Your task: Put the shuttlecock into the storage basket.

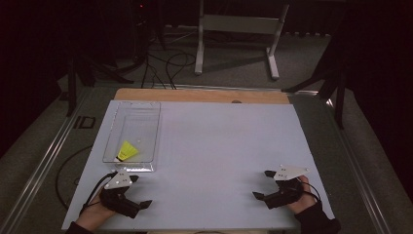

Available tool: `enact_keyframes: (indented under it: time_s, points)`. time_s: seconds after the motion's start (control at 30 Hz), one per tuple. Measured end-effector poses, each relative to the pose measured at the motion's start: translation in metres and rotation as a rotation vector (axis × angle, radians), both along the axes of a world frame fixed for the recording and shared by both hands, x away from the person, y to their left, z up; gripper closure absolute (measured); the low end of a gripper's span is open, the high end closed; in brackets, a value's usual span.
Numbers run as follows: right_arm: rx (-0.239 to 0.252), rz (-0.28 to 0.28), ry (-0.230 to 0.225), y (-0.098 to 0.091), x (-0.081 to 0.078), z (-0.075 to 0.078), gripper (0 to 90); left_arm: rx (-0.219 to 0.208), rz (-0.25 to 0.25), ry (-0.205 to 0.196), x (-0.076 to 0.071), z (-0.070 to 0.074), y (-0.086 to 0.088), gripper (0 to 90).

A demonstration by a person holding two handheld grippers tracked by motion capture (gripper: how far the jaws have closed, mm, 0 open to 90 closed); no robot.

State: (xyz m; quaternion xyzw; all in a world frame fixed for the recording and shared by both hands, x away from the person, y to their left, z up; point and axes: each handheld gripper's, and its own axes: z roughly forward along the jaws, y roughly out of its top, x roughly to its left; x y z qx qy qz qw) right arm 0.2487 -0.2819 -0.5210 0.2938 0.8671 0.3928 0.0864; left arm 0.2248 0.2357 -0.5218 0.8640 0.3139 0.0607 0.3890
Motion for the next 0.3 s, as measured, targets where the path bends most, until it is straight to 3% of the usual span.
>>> enact_keyframes:
  time_s: [0.3]
  points:
    - [-0.014,-0.004,0.022,0.0031,-0.0008,-0.0023,9.1,-0.010,0.000,0.000,0.0002,0.0010,-0.0004,0.0]
